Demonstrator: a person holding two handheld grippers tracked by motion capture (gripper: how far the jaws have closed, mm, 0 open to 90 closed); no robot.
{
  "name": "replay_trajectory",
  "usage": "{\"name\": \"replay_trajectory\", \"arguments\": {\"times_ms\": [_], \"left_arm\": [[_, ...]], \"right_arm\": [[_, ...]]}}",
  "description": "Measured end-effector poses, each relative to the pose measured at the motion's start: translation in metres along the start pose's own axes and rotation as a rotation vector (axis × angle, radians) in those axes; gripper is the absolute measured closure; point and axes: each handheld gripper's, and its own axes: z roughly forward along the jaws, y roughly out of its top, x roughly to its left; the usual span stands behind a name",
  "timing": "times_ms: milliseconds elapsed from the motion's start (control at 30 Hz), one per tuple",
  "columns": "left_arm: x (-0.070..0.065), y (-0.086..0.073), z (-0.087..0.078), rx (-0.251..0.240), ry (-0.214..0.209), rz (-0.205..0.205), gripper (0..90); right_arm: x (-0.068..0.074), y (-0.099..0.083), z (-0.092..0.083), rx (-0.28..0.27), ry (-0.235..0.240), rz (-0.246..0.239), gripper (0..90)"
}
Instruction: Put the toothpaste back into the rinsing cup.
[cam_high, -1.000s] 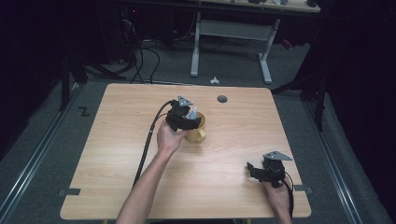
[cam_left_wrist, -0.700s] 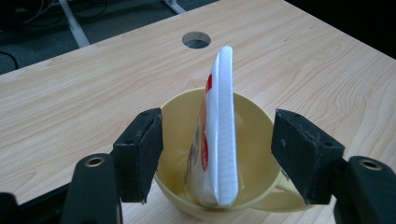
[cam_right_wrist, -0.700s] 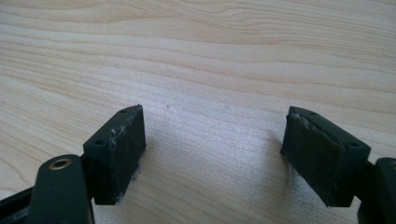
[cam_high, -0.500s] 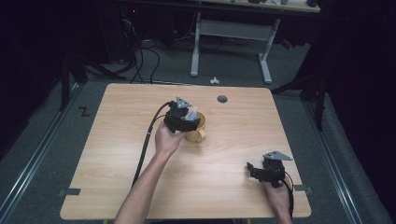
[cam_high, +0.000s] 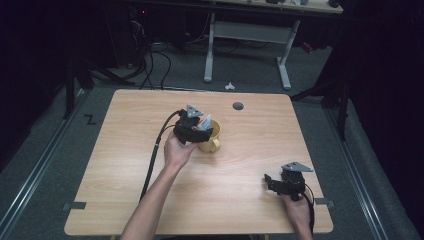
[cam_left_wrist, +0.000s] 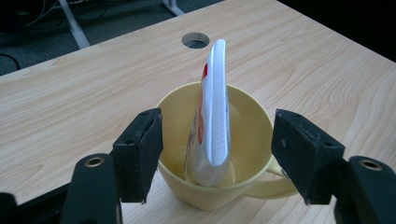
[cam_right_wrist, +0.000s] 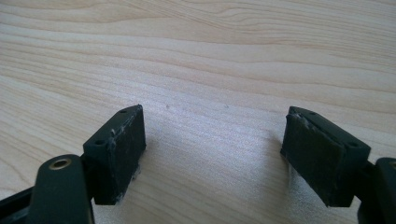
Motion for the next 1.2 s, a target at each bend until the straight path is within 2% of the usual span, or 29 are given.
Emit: {"name": "replay_trajectory", "arguments": {"times_ms": [367,533,733,1200], "left_arm": [[0.001,-0.003,-0.007,-0.011,-0.005,-0.003,34.4],[-0.002,-0.004,-0.011,-0.016,-0.013,0.006,34.4],[-0.003,-0.007,-0.015,-0.008,-0.002,0.018,34.1],[-0.001,-0.006,-0.029,-0.037,-0.005,0.008,34.2]], "right_arm": [[0.0,0.0,0.0,0.0,0.0,0.0,21.4],[0.0,0.0,0.0,0.0,0.0,0.0,21.5],[0.0,0.0,0.0,0.0,-0.001,0.0,21.5],[0.0,0.0,0.0,0.0,-0.001,0.001,21.4]]}}
